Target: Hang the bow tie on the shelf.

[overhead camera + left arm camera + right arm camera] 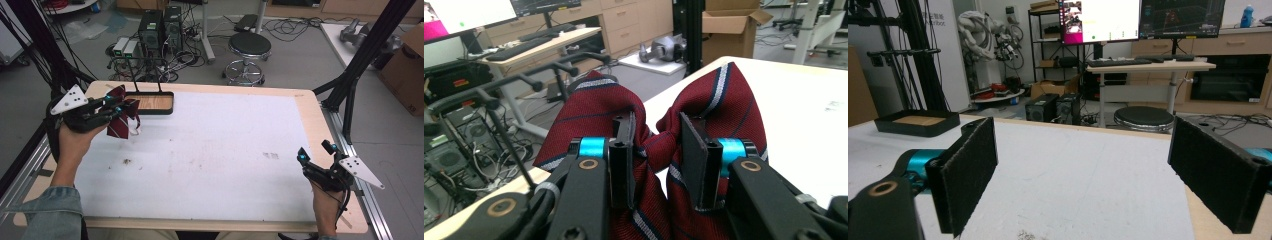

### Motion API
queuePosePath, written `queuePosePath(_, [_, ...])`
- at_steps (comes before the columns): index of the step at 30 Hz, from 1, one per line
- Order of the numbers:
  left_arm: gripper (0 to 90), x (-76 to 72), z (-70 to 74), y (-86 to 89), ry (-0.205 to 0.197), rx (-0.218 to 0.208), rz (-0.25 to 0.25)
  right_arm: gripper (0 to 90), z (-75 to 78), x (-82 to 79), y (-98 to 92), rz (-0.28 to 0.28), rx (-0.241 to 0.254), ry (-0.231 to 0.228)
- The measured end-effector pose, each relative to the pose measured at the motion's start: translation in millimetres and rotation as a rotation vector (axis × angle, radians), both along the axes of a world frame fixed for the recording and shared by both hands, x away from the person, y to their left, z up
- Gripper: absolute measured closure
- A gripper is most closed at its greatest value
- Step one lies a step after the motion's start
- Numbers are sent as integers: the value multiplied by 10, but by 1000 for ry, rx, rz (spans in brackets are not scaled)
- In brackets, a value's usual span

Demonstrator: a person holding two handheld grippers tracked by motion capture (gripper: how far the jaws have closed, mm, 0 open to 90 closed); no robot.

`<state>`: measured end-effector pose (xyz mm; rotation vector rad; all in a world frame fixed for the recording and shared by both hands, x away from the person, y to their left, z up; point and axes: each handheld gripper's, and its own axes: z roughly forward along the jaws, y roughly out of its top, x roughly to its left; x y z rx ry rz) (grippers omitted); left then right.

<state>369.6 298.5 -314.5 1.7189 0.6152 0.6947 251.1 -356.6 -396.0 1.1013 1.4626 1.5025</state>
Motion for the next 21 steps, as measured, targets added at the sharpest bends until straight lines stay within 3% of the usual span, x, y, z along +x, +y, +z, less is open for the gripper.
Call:
queuePosePath(7, [680, 169, 87, 83, -14, 1, -3, 114, -14, -18, -32, -2, 9, -3])
queuePosePath(21, [681, 583, 225, 406, -11, -16, 91, 115, -34, -33, -19, -23, -22, 4])
